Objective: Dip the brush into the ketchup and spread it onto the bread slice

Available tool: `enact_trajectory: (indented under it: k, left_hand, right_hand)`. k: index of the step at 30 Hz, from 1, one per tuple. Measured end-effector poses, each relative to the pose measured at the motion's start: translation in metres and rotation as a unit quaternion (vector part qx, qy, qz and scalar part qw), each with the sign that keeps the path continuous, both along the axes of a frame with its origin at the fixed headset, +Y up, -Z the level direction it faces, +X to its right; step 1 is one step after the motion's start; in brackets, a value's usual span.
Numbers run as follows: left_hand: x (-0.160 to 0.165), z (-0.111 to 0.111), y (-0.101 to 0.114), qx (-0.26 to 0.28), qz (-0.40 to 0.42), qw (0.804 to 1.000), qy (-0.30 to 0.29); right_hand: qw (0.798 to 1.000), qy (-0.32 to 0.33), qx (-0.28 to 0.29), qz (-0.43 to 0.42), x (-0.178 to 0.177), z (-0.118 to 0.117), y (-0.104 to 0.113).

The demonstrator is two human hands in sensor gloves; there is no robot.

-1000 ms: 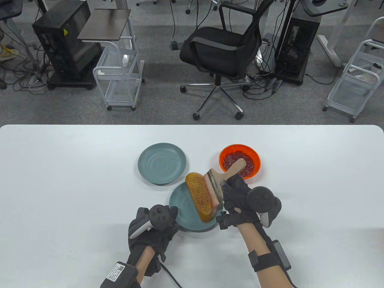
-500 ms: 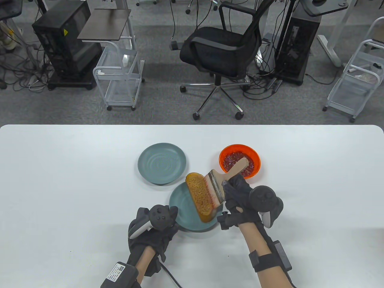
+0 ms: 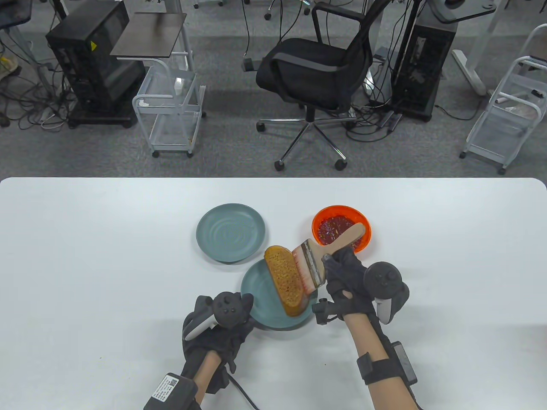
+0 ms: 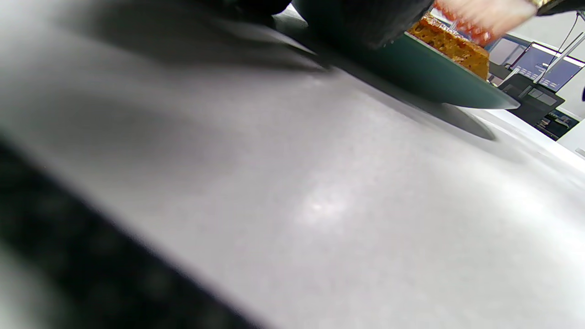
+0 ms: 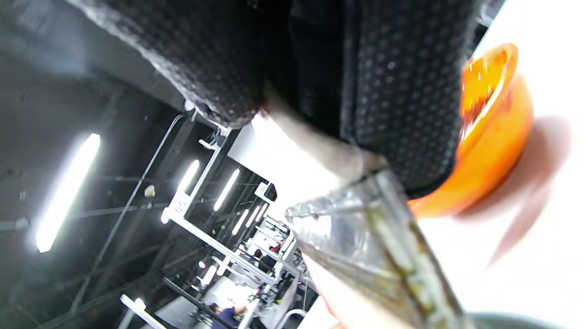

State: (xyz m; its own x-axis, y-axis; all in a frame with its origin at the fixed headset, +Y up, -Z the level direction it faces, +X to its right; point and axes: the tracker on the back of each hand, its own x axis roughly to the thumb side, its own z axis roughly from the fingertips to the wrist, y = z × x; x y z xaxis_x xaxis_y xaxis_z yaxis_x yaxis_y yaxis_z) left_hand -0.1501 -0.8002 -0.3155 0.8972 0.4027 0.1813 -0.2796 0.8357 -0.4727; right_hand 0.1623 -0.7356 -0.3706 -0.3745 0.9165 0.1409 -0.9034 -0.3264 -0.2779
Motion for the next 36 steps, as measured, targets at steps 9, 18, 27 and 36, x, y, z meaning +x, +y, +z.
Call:
enact_trajectory:
  k: [9,18,27,36]
  left_hand:
    - [0.000,0.000,0.000,-0.003,0.003,1.000,0.001]
    - [-0.001,0.000,0.000,-0.005,0.005,1.000,0.001]
    - [-0.027,0.001,0.037,0.094,0.089,0.990,0.048]
    - [-0.019,0.063,0.145,0.385,0.226,0.895,-0.015]
  right_hand:
    - [0.999,0.038,-0.024,0.018,-0.027,-0.005,-0.004]
    - [0.995,-0.001,0.067,0.071,0.017,0.032,0.027]
    - [0.988,0.048,0.145,0.017,0.019,0.070,0.049]
    - [0.961,0.132,0.221,0.098,-0.016,0.089,0.052]
